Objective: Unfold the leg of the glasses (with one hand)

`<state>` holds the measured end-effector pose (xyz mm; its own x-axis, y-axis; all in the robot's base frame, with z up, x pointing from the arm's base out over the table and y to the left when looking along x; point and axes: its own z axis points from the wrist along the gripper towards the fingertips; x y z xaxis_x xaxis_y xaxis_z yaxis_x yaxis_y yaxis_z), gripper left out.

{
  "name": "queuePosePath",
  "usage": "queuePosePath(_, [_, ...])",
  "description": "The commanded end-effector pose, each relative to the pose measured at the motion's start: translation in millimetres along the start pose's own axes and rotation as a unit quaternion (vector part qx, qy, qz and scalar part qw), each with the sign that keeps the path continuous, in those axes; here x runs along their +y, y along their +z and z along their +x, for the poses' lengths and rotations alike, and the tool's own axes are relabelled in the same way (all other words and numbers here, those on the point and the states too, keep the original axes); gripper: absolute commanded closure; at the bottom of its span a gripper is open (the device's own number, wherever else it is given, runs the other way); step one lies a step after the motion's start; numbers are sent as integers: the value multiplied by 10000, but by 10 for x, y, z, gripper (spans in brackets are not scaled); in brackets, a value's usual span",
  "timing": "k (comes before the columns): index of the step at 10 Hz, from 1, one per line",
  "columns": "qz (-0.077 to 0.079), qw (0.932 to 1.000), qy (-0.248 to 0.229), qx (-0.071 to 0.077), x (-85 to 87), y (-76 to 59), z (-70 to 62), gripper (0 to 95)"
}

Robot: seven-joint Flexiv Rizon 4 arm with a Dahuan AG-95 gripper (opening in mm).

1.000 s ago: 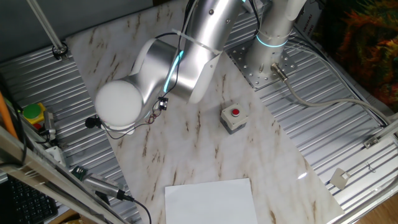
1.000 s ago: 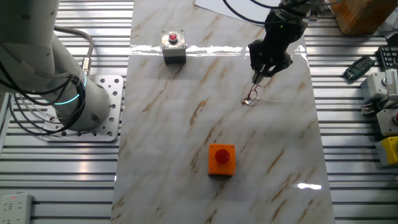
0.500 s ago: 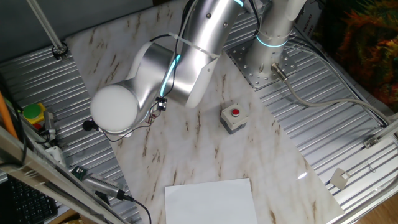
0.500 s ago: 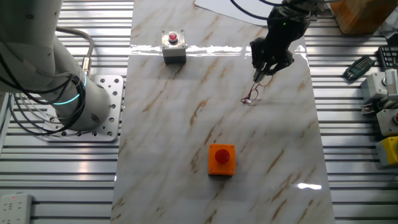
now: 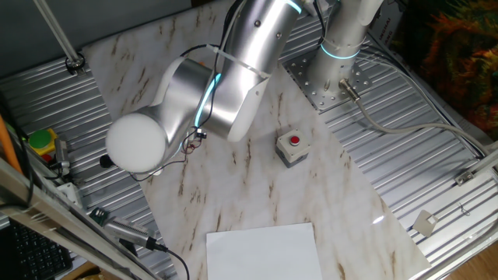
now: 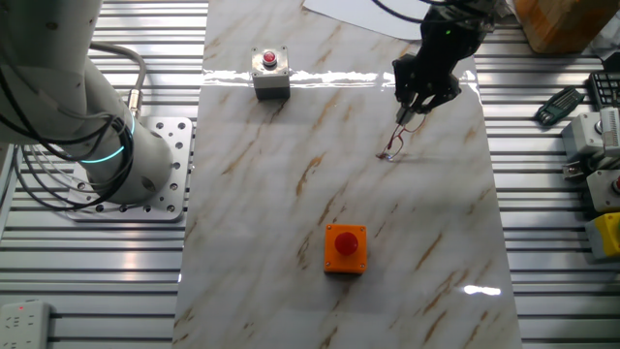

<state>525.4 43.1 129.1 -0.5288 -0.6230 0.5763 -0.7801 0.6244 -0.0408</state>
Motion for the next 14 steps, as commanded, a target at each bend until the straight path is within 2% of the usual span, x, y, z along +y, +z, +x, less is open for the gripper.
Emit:
queuePosePath(1, [7, 10000, 0, 43, 3, 3, 3, 950])
queuePosePath(3, [6, 9999, 7, 109, 9, 2, -1, 950])
queuePosePath(6, [-6, 9999, 11, 126, 16, -33, 10, 950])
queuePosePath(12, [-56, 9995, 59, 318, 39, -86, 22, 950])
queuePosePath(14, [-57, 9994, 78, 330, 43, -91, 22, 950])
